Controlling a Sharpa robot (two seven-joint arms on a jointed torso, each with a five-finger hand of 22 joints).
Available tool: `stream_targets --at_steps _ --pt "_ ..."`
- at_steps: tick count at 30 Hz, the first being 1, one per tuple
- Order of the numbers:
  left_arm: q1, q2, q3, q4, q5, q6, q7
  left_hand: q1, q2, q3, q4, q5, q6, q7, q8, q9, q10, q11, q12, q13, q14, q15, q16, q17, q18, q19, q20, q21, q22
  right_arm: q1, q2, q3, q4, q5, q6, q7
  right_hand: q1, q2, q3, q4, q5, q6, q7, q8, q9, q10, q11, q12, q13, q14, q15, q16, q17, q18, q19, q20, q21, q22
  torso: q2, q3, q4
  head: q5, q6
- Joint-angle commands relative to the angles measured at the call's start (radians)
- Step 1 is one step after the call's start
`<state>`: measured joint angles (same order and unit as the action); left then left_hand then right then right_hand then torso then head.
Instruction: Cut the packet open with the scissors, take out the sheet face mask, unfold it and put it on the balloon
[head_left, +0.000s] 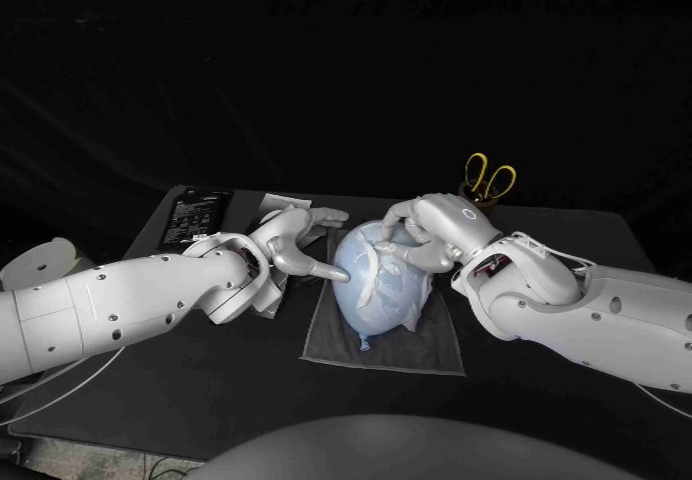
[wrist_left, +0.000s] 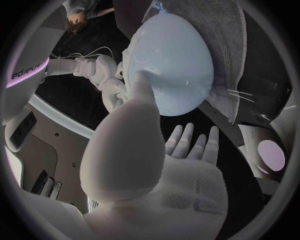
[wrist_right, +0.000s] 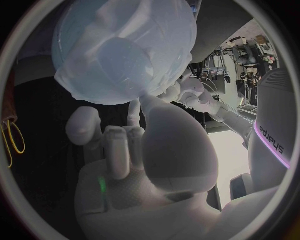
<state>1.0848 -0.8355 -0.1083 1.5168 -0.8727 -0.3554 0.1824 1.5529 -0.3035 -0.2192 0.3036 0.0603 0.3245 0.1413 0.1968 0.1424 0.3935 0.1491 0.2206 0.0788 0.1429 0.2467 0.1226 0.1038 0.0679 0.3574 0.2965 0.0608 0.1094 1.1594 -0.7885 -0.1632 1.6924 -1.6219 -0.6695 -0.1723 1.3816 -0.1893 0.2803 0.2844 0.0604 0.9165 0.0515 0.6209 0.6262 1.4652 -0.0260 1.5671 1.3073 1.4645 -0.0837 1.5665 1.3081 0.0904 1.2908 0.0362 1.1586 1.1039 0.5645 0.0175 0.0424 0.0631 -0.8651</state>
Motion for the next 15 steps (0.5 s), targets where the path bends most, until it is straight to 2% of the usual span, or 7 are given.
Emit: stream_targets --at_steps 1,4,6,7,10,12,15 --pt "0.002 0.010 0.001 -0.005 -0.041 0.039 -0.044 0.000 -0.003 -0.002 -0.001 -0.003 0.004 0.018 0.001 0.002 0.014 -0.004 0.007 0.001 0.011 -0.010 0.006 0.005 -0.011 -0.008 0.000 -0.004 -0.002 -0.002 -0.003 -0.002 0.000 0.015 -0.018 0.033 0.002 0.007 0.006 -0.001 -0.004 -0.006 0.003 -0.007 -0.002 0.106 0.007 0.004 0.264 0.105 0.009 0.003 0.259 0.019 -0.004 0.000 -0.005 -0.001 0.000 -0.0009 0.0003 0.000 0.006" --pt "0.002 0.017 0.002 -0.012 -0.036 0.061 -0.044 0.010 0.005 0.011 -0.002 -0.002 0.040 0.046 0.021 0.015 0.076 0.010 0.034 0.005 0.073 -0.027 0.041 0.029 -0.009 0.003 0.000 -0.002 -0.003 -0.002 -0.004 -0.002 0.001 0.028 -0.032 0.055 0.005 0.008 0.008 -0.002 -0.004 -0.007 0.005 -0.013 -0.004 0.106 0.009 0.004 0.264 0.105 0.011 0.003 0.258 0.019 -0.004 0.002 -0.006 -0.001 0.000 -0.0013 -0.0002 0.000 0.009" --pt "0.002 0.020 0.002 -0.015 -0.022 0.086 -0.043 0.016 0.017 0.025 -0.002 -0.003 0.070 0.054 0.037 0.025 0.107 0.014 0.044 0.005 0.104 -0.030 0.056 0.039 -0.009 0.005 0.000 0.000 -0.005 -0.002 -0.005 -0.002 0.002 0.042 -0.051 0.078 0.005 0.009 0.011 -0.003 -0.004 -0.014 0.010 -0.028 -0.009 0.106 0.014 0.004 0.264 0.105 0.015 0.003 0.258 0.020 -0.006 0.004 -0.010 -0.003 0.001 -0.0012 -0.0002 0.000 0.010" --pt "0.002 0.020 0.002 -0.015 -0.019 0.091 -0.042 0.017 0.022 0.031 -0.002 -0.004 0.080 0.054 0.043 0.029 0.116 0.012 0.046 0.004 0.114 -0.032 0.060 0.042 -0.009 0.003 -0.001 -0.001 -0.006 -0.002 -0.005 -0.002 0.003 0.045 -0.056 0.084 0.006 0.009 0.012 -0.003 -0.004 -0.015 0.013 -0.034 -0.012 0.106 0.016 0.004 0.264 0.105 0.016 0.003 0.257 0.020 -0.006 0.006 -0.010 -0.003 0.001 -0.0013 -0.0006 0.000 0.011" --pt "0.002 0.023 0.002 -0.015 0.003 0.121 -0.036 0.018 0.053 0.071 -0.003 -0.007 0.141 0.054 0.074 0.048 0.173 0.012 0.057 0.001 0.162 -0.040 0.077 0.053 -0.010 -0.005 -0.001 -0.003 -0.014 -0.002 -0.010 -0.002 0.007 0.079 -0.101 0.140 0.011 0.010 0.020 -0.007 -0.003 -0.021 0.021 -0.059 -0.020 0.106 0.023 0.004 0.264 0.105 0.023 0.002 0.257 0.021 -0.008 0.010 -0.015 -0.005 0.000 -0.0012 0.0020 0.000 0.013" --pt "0.002 0.024 0.002 -0.015 0.018 0.134 -0.028 0.017 0.079 0.102 -0.004 -0.008 0.184 0.046 0.094 0.061 0.210 0.004 0.053 -0.007 0.184 -0.041 0.077 0.053 -0.010 -0.002 -0.001 -0.005 -0.018 -0.002 -0.016 -0.002 0.015 0.108 -0.136 0.195 0.020 0.014 0.030 -0.013 -0.002 -0.021 0.024 -0.074 -0.026 0.106 0.027 0.004 0.264 0.105 0.026 0.002 0.256 0.021 -0.008 0.013 -0.017 -0.004 0.000 -0.0010 0.0028 -0.001 0.014" --pt "0.002 0.026 0.002 -0.015 0.037 0.143 -0.019 0.018 0.101 0.127 -0.005 -0.009 0.214 0.041 0.106 0.068 0.245 -0.001 0.048 -0.012 0.211 -0.039 0.080 0.056 -0.010 -0.001 -0.001 -0.008 -0.022 -0.001 -0.030 -0.001 0.032 0.150 -0.157 0.272 0.036 0.018 0.052 -0.027 0.001 -0.017 0.031 -0.104 -0.035 0.106 0.032 0.004 0.264 0.106 0.031 0.003 0.259 0.021 -0.006 0.017 -0.017 0.000 0.000 -0.0011 0.0019 -0.001 0.018"
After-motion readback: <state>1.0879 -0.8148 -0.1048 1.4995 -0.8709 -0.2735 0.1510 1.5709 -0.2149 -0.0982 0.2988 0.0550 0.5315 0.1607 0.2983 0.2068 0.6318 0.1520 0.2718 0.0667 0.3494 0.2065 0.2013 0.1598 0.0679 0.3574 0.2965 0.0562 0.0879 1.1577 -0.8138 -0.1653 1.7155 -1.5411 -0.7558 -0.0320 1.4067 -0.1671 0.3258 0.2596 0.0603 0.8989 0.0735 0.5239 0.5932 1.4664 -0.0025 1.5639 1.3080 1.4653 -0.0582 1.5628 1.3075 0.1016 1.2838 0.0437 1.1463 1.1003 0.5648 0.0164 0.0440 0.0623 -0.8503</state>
